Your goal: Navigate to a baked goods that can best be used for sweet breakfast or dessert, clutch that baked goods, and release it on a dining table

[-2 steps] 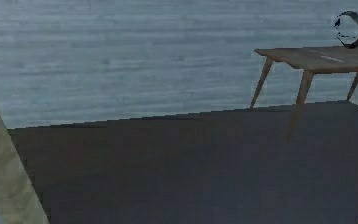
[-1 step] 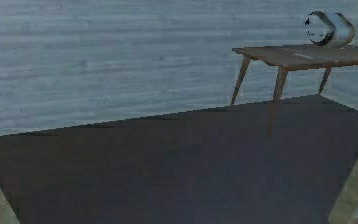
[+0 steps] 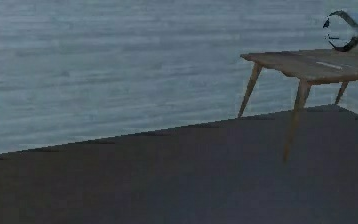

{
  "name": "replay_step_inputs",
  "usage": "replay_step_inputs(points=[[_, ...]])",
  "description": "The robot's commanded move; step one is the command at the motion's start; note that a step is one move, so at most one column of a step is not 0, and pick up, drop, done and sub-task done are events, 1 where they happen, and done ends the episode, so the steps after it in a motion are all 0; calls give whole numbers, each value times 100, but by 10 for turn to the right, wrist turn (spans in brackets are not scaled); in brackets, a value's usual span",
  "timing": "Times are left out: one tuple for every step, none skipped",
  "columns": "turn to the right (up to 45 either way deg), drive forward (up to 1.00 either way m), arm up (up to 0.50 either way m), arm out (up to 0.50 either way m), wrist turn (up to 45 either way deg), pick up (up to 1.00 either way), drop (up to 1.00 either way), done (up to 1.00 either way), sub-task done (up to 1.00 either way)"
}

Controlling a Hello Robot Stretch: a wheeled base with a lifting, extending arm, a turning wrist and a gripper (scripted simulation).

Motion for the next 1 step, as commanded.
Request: replay_step_inputs(points=[[150,0,0,0,0,0,0,0,0]])
